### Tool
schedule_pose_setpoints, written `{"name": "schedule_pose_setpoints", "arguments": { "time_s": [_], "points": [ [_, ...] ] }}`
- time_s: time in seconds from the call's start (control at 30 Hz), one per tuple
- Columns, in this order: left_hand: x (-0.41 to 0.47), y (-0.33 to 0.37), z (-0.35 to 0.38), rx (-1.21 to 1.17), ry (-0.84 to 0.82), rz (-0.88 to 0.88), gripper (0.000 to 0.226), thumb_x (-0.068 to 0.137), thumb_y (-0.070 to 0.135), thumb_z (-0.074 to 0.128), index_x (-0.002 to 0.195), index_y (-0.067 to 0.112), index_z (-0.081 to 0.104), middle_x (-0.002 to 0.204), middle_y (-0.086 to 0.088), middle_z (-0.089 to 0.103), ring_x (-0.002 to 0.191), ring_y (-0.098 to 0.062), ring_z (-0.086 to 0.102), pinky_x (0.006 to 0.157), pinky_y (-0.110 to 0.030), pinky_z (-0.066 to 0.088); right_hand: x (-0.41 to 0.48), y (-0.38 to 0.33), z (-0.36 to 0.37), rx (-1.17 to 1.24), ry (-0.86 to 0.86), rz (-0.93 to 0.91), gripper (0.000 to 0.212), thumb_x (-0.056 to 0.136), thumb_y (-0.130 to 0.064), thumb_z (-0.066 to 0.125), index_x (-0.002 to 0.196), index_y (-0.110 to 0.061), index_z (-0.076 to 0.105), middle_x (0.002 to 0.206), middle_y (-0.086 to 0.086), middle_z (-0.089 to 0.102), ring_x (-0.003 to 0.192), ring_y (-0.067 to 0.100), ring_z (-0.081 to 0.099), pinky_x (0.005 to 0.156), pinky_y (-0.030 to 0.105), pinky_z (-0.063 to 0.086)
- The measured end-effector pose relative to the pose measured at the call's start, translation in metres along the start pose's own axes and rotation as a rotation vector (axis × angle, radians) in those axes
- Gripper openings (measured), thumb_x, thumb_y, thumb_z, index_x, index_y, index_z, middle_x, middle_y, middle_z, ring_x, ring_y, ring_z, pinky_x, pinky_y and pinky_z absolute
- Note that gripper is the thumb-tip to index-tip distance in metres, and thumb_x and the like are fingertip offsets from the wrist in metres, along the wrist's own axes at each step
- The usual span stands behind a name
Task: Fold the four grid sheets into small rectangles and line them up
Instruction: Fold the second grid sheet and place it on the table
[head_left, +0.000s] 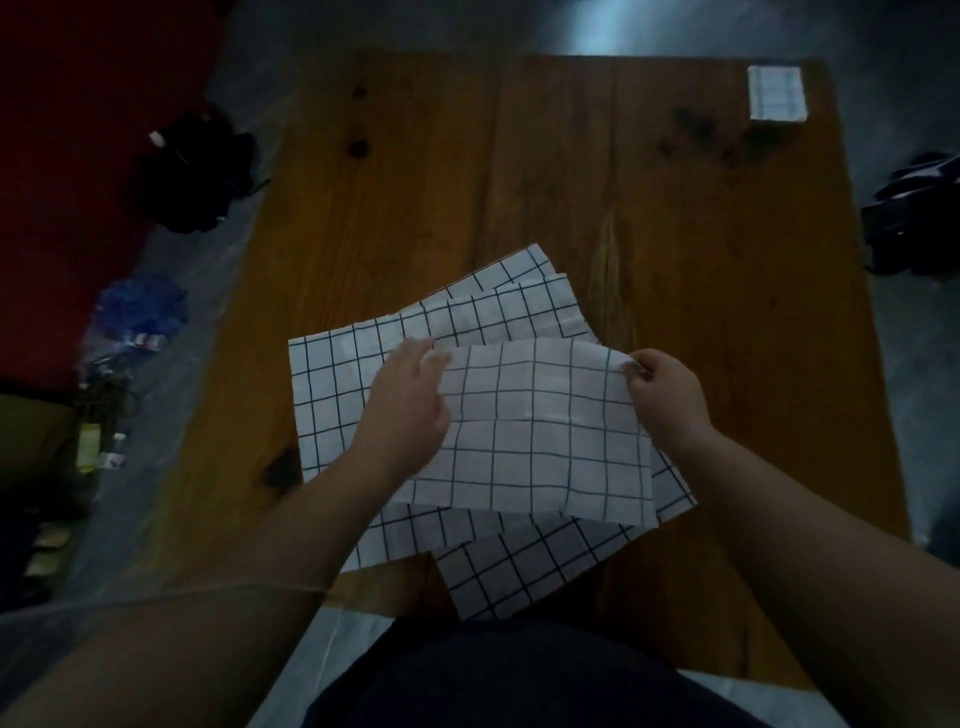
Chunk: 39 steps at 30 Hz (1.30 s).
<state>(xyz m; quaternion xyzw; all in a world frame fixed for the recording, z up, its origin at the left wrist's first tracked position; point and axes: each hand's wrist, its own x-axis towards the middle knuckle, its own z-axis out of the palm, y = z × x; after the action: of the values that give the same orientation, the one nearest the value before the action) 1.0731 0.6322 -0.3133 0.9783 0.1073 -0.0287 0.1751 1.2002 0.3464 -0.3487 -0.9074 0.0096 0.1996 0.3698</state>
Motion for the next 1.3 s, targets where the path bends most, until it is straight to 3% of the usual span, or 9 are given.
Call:
{"name": "schedule_pose_setpoints", "arguments": {
  "time_s": [0.1,0.27,0.5,0.57,0.67,0.77,0.87,1.03,1.3],
  "points": [
    [-0.032,0.001,0.019,0.024,-0.11,0.153,0.055,0.095,0.017,0.054,0.148,0.02,0.041,0.161,-0.006,0.032,0.152,-0.024,0.017,0.122,-0.036,0.01,-0.005,0.003,0.007,0.027,0.018,0.052,0.024,0.103,-0.028,0.052,0.125,-0.022,0.061,0.115,0.001,0.066,0.095,0.013,0.062,0.074,0.031,0.051],
    [-0.059,-0.002,0.037,0.002,-0.232,0.171,0.059,0.099,0.025,0.047,0.155,0.022,0.029,0.165,-0.006,0.021,0.154,-0.022,0.007,0.122,-0.034,0.002,-0.044,0.001,0.003,0.071,0.181,0.089,0.049,0.098,-0.02,0.061,0.145,-0.018,0.045,0.14,0.005,0.052,0.127,0.02,0.051,0.101,0.035,0.046],
    [-0.091,0.002,0.046,0.025,-0.227,0.278,0.062,0.099,0.024,0.046,0.157,0.012,0.027,0.164,-0.01,0.023,0.153,-0.027,0.012,0.121,-0.032,-0.003,-0.133,0.035,0.027,0.176,0.223,0.293,0.043,0.099,-0.017,0.056,0.141,-0.015,0.048,0.134,0.009,0.055,0.119,0.02,0.054,0.09,0.035,0.047],
    [-0.103,0.007,0.054,0.062,-0.274,0.322,0.063,0.101,0.028,0.04,0.159,0.012,0.019,0.167,-0.011,0.015,0.154,-0.028,0.007,0.123,-0.037,-0.003,-0.161,0.045,0.039,0.092,0.213,0.247,0.04,0.099,-0.013,0.056,0.138,-0.014,0.051,0.131,0.007,0.055,0.12,0.02,0.054,0.092,0.03,0.045],
    [-0.119,0.018,0.065,0.133,-0.391,0.347,0.071,0.103,0.034,0.035,0.16,0.016,-0.004,0.168,-0.005,-0.008,0.154,-0.024,-0.012,0.122,-0.039,-0.014,-0.194,0.05,0.059,-0.173,0.122,0.063,0.046,0.099,-0.012,0.052,0.145,-0.015,0.047,0.149,0.003,0.047,0.142,0.017,0.038,0.115,0.031,0.032],
    [-0.127,0.026,0.076,0.183,-0.407,0.305,0.076,0.103,0.042,0.033,0.159,0.016,-0.011,0.168,-0.006,-0.013,0.153,-0.024,-0.016,0.122,-0.042,-0.015,-0.207,0.051,0.073,-0.46,-0.049,-0.083,0.061,0.103,-0.027,0.042,0.159,-0.021,0.022,0.168,-0.002,0.013,0.155,0.014,0.003,0.126,0.037,0.006],
    [-0.129,0.025,0.088,0.197,-0.459,0.246,0.076,0.103,0.05,0.025,0.157,0.016,-0.017,0.164,-0.003,-0.023,0.152,-0.023,-0.022,0.123,-0.046,-0.013,-0.203,0.058,0.081,-0.641,-0.17,-0.12,0.067,0.101,-0.047,0.016,0.161,-0.023,0.0,0.168,-0.002,-0.009,0.154,0.015,-0.014,0.126,0.042,-0.003],
    [-0.137,0.006,0.103,0.215,-0.517,0.226,0.081,0.089,0.06,-0.001,0.157,0.019,-0.017,0.162,-0.002,-0.026,0.15,-0.023,-0.028,0.122,-0.047,-0.016,-0.197,0.085,0.072,-0.755,-0.237,-0.124,0.067,0.101,-0.051,0.009,0.16,-0.024,-0.01,0.166,-0.004,-0.019,0.152,0.013,-0.02,0.126,0.045,-0.005],
    [-0.138,-0.028,0.105,0.276,-0.461,0.316,0.07,0.099,0.06,0.007,0.158,0.025,-0.008,0.167,-0.001,-0.011,0.149,-0.011,-0.028,0.119,-0.039,-0.021,-0.194,0.108,0.048,-0.794,-0.284,-0.193,0.068,0.096,-0.053,-0.002,0.159,-0.028,-0.01,0.167,-0.005,-0.017,0.153,0.012,-0.018,0.126,0.046,-0.006]
  ]
}}
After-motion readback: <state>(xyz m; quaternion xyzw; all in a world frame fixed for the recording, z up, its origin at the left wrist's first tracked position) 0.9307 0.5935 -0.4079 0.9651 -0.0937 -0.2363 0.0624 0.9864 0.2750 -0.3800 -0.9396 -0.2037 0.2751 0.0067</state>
